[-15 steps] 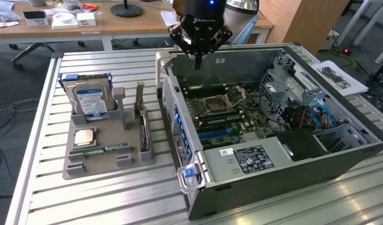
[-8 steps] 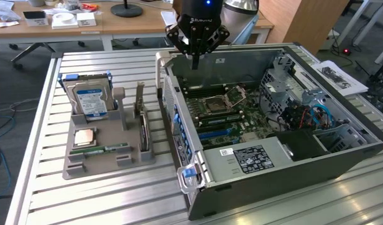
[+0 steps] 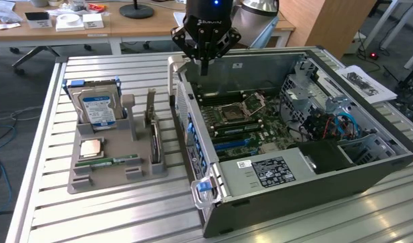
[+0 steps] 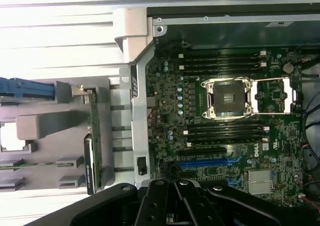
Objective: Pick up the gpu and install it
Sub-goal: 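Reach for the gpu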
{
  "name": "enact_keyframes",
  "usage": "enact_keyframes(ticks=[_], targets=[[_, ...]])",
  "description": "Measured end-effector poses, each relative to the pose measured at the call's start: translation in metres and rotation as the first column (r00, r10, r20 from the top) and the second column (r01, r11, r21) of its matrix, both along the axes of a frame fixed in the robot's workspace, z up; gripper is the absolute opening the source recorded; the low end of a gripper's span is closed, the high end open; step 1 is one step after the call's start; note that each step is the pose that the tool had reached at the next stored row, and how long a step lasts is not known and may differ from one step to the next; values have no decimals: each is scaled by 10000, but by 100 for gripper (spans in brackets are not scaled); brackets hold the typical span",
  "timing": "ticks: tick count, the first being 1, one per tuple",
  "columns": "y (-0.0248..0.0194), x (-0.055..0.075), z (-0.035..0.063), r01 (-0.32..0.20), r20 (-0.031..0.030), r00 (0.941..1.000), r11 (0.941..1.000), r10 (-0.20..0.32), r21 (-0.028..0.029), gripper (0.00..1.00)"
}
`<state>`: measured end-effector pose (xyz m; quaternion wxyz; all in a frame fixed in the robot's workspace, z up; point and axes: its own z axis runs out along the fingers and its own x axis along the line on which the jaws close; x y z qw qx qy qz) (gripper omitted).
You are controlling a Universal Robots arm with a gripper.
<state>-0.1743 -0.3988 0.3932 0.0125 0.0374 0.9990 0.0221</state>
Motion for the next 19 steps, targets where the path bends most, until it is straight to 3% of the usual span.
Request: enact_keyframes(ticks=[19], targets=[[0, -181, -2, 0, -1, 10000, 10000, 0, 1, 11]])
